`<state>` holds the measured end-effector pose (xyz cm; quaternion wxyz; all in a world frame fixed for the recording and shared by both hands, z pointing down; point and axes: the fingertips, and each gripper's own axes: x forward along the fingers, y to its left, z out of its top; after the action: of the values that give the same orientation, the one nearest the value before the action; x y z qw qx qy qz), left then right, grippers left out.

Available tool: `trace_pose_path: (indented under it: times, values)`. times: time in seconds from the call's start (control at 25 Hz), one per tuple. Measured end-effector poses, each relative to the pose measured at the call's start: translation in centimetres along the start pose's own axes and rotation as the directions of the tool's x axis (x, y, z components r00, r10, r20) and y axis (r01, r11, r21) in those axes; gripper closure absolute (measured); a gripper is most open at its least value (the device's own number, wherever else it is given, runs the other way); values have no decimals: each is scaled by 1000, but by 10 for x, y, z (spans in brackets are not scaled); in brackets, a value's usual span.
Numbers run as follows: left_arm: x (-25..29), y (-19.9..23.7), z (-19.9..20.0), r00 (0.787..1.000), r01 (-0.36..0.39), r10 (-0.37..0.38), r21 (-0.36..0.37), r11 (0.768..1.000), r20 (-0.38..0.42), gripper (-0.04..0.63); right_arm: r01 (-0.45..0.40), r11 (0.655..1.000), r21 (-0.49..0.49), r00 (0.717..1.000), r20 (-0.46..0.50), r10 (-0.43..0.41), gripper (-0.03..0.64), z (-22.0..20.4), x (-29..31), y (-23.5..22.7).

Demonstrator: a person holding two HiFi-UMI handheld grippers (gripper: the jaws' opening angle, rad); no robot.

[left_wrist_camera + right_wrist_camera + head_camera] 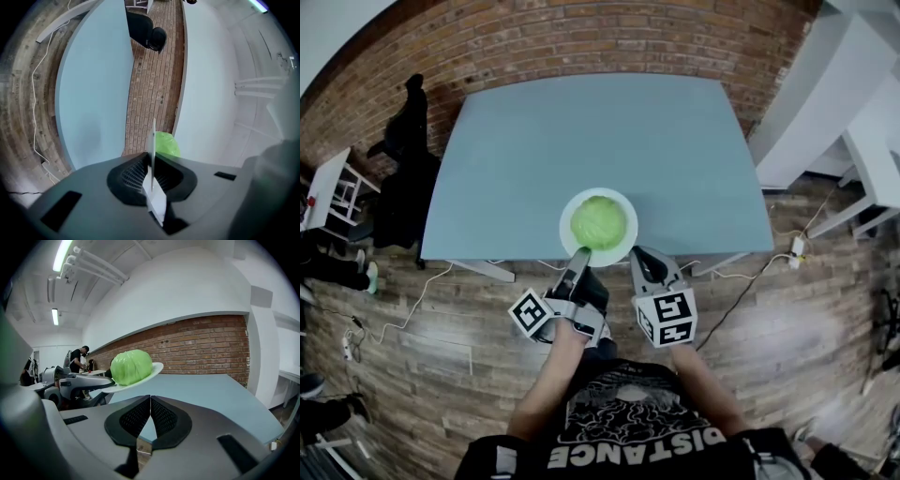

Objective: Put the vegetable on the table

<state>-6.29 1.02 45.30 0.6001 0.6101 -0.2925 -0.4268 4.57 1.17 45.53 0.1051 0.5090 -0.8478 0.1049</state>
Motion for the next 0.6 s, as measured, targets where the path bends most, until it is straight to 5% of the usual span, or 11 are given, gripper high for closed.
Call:
trace_pose_path:
  times: [0.6]
  values:
    - [35,-5,70,1000,12,-13,-26,1000,-27,571,46,998,-32,998,-29,-47,607,22,69,6]
